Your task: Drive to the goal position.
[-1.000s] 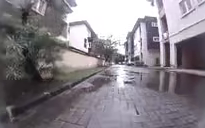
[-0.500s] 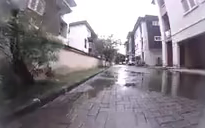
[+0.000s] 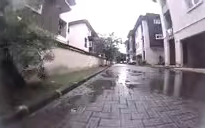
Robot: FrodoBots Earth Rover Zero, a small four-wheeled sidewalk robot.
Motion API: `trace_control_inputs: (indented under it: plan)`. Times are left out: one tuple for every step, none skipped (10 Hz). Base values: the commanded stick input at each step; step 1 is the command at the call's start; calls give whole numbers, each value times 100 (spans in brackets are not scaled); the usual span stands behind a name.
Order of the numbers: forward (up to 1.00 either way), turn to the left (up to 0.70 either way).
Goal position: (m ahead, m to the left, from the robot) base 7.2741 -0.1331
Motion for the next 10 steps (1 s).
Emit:
trace_control_inputs:
  plan:
    - [70, 0]
    - [70, 0]
    - [70, 0]
    - [70, 0]
    - [70, 0]
    - [70, 0]
    - [70, 0]
    - [70, 0]
    - [70, 0]
    - [70, 0]
